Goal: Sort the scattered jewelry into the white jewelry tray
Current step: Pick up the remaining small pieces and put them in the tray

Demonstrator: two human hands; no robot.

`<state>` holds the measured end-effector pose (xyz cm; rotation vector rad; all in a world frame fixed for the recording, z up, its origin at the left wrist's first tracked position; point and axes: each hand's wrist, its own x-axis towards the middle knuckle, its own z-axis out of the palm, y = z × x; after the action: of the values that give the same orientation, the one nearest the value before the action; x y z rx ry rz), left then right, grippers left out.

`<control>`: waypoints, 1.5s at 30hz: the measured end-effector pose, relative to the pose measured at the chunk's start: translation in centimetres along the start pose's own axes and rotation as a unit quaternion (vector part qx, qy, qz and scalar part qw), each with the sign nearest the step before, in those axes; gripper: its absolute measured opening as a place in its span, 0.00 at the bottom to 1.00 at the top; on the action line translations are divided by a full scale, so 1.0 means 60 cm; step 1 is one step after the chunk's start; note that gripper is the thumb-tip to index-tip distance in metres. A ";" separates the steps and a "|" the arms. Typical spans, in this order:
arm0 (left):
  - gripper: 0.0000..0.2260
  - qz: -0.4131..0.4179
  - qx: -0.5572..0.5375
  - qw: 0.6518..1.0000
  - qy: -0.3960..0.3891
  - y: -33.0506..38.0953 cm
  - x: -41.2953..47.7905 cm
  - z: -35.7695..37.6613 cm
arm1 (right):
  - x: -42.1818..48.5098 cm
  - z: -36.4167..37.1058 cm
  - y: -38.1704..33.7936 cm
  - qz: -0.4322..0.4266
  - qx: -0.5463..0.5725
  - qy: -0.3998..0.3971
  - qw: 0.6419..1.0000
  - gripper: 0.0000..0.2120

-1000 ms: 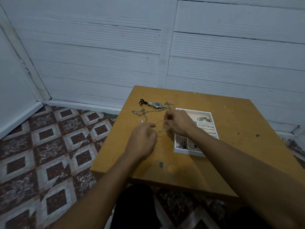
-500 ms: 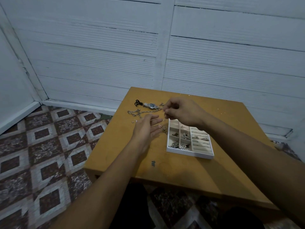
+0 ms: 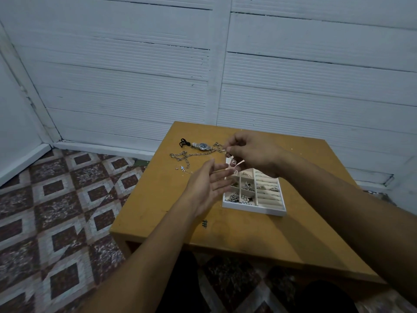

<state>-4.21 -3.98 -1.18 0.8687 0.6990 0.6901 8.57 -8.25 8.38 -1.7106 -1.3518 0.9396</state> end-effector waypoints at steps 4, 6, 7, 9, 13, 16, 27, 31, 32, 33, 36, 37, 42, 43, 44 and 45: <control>0.22 -0.007 -0.001 1.000 -0.002 -0.003 -0.002 0.003 | -0.008 -0.006 -0.004 0.008 -0.034 -0.023 0.999 0.06; 0.22 -0.010 -0.003 1.000 -0.002 -0.004 -0.002 0.003 | -0.010 -0.008 -0.005 0.010 -0.047 -0.029 0.998 0.06; 0.22 -0.009 -0.002 1.000 -0.002 -0.004 -0.002 0.003 | -0.009 -0.009 -0.006 0.012 -0.048 -0.027 0.998 0.05; 0.22 -0.006 0.000 1.000 0.000 -0.004 -0.001 0.001 | -0.007 -0.010 -0.006 0.021 -0.038 -0.020 0.999 0.05; 0.20 -0.004 -0.011 1.000 0.013 -0.004 0.000 -0.004 | -0.002 -0.014 -0.008 0.036 -0.016 -0.026 0.999 0.06; 0.20 -0.015 -0.034 0.999 0.018 -0.004 0.001 -0.004 | -0.001 -0.017 -0.012 0.049 -0.019 -0.043 0.998 0.08; 0.21 -0.065 -0.090 0.994 -0.013 -0.016 -0.004 0.006 | 0.000 -0.015 -0.018 0.079 -0.071 -0.087 0.990 0.08; 0.19 -0.090 -0.089 0.991 -0.050 -0.022 -0.009 0.010 | 0.005 -0.013 -0.018 0.113 -0.075 -0.105 0.985 0.09; 0.17 -0.094 -0.088 0.990 -0.064 -0.022 -0.011 0.010 | 0.005 -0.014 -0.017 0.116 -0.073 -0.102 0.985 0.09; 0.15 -0.096 -0.085 0.989 -0.078 -0.022 -0.014 0.009 | 0.006 -0.016 -0.016 0.119 -0.071 -0.097 0.986 0.09; 0.14 -0.094 -0.076 0.986 -0.115 -0.021 -0.020 0.006 | 0.005 -0.024 -0.011 0.128 -0.064 -0.083 0.986 0.08; 0.13 -0.091 -0.075 0.986 -0.119 -0.021 -0.020 0.007 | 0.004 -0.027 -0.008 0.131 -0.063 -0.080 0.986 0.09; 0.05 -0.055 -0.053 0.992 -0.104 -0.025 -0.015 0.012 | 0.002 -0.034 0.002 0.149 -0.063 -0.075 0.984 0.10; 0.05 -0.048 -0.045 0.992 -0.104 -0.026 -0.014 0.013 | 0.003 -0.035 0.003 0.150 -0.067 -0.072 0.984 0.10; 0.06 -0.045 -0.040 0.993 -0.106 -0.027 -0.013 0.015 | 0.003 -0.036 0.005 0.151 -0.071 -0.069 0.984 0.10; 0.06 -0.044 -0.037 0.992 -0.109 -0.029 -0.014 0.016 | 0.003 -0.037 0.007 0.151 -0.072 -0.067 0.984 0.10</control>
<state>-3.51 -5.84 -2.00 0.8259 0.5105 0.5303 10.74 -8.38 9.00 -2.0344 -1.2934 1.1664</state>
